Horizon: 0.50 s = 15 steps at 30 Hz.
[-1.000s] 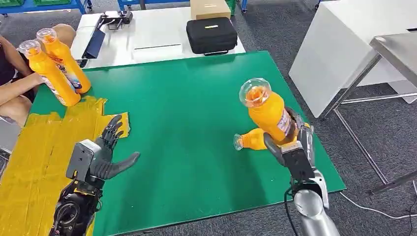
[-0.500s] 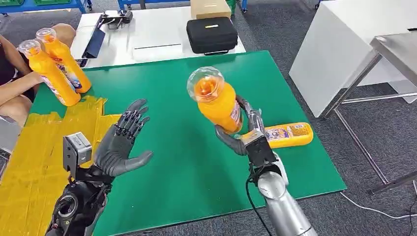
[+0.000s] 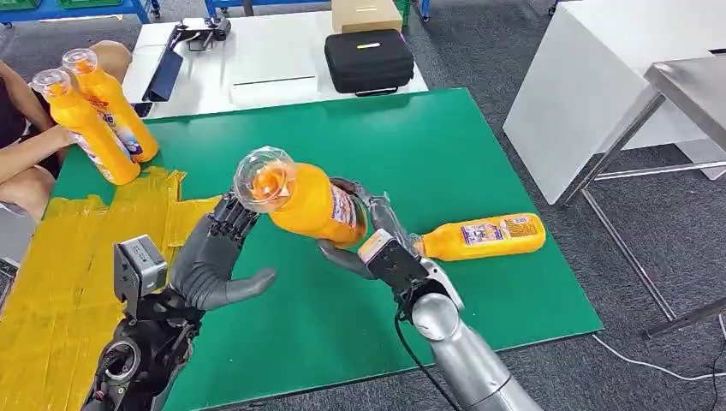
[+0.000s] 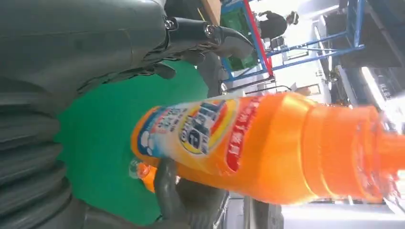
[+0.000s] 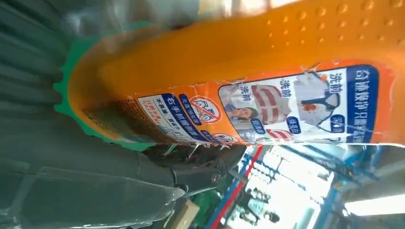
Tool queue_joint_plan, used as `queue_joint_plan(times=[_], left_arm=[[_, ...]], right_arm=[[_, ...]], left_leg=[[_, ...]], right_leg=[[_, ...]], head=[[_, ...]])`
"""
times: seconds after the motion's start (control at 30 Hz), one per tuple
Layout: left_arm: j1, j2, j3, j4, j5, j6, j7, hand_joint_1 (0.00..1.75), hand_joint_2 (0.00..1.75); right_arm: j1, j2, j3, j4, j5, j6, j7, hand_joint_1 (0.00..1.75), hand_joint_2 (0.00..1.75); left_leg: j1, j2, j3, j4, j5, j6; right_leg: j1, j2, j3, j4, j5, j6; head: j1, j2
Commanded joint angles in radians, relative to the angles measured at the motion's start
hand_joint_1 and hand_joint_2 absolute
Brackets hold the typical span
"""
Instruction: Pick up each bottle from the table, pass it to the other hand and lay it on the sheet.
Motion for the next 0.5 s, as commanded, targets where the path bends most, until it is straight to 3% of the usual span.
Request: queue_joint_plan(times=[0.03,0.5], left_arm=[[-0.045,0.015,-0.037,0.024,-0.01,0.03,-0.005,0.0,1.75],[-0.066,-0.006,-0.038,0.071,-0.063,0.121,-0.022,0.0,1.75]], right_arm=[[-0.096,0.015,0.128,0.143,0.002,0.041,0.015,1.75,1.75],[-0.14,-0.004,0.264,0.181,0.031,0.109,0.043,1.75,1.75]], left_leg=[[0.002,0.003,0.004,0.0,-0.002,-0.003],[0.002,0.001,0.005,0.0,-0.002,-0.003]], right_leg=[[0.001,0.007,0.004,-0.001,-0.001,-0.003],[0.002,0.005,0.005,-0.002,-0.001,-0.003]], head=[[0.0,0.0],[0.0,0.0]])
